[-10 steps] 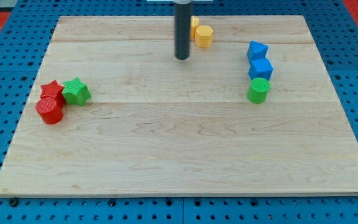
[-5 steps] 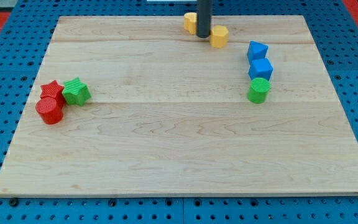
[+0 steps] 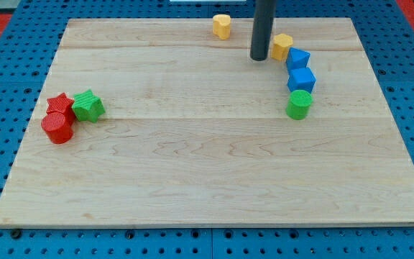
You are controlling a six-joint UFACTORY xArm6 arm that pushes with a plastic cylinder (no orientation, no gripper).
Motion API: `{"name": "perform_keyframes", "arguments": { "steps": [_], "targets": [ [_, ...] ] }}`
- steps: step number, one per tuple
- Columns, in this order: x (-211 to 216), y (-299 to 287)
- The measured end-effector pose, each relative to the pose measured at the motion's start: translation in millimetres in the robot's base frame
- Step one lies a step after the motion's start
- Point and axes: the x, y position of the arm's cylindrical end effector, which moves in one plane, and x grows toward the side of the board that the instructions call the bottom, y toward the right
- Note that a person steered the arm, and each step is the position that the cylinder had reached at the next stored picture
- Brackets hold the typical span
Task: Slide the yellow hexagon closer to the blue triangle
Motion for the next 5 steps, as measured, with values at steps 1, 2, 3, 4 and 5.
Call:
{"name": "perform_keyframes", "arguments": {
  "steps": [1,2,3,4,5],
  "targets": [
    [-2.8,8.8],
    [-15.4,13.0],
    [-25.2,20.1],
    [-28.9,31.8],
    [-31.0,-17.9]
  ]
}}
